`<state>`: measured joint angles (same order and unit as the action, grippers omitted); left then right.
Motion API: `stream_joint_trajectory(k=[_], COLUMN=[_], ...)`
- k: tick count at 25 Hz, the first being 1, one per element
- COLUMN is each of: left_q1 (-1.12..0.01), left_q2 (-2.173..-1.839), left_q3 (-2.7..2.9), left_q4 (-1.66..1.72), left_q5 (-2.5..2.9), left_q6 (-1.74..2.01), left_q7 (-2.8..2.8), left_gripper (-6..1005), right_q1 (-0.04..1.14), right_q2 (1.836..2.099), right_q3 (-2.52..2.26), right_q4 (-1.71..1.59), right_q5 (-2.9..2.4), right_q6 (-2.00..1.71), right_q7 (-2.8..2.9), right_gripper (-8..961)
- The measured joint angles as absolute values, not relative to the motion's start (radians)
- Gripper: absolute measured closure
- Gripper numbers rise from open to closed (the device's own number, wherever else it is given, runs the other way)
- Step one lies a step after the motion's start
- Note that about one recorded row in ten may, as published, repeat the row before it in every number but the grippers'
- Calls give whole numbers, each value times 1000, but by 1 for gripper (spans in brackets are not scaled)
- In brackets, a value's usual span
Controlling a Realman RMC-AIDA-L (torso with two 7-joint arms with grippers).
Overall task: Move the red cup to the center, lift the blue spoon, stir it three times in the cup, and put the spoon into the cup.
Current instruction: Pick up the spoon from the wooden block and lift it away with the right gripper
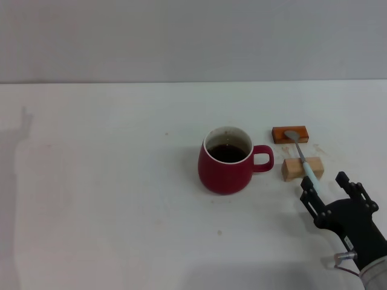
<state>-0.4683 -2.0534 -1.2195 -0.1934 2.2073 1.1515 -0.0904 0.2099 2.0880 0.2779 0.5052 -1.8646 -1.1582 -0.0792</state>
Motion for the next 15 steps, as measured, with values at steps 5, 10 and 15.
stream_joint_trajectory(k=[5, 10, 15], left_q1=[-466, -464, -463], left_q2=[-2055, -2057, -2057], left_q3=[-1219, -1219, -1219], left_q4=[-195, -200, -204], left_q5=[2207, 2207, 2207], left_q6=[1155, 1158, 1161], left_q7=[-90, -90, -91], left_gripper=[137, 137, 137], right_q1=[240, 261, 267], right_q2=[2090, 2088, 2085], right_q3=[283, 274, 266], right_q4=[472, 463, 461], right_q5=[-1863, -1864, -1868], right_q6=[-1118, -1090, -1083], right_q7=[-33, -32, -32], right_gripper=[231, 231, 231])
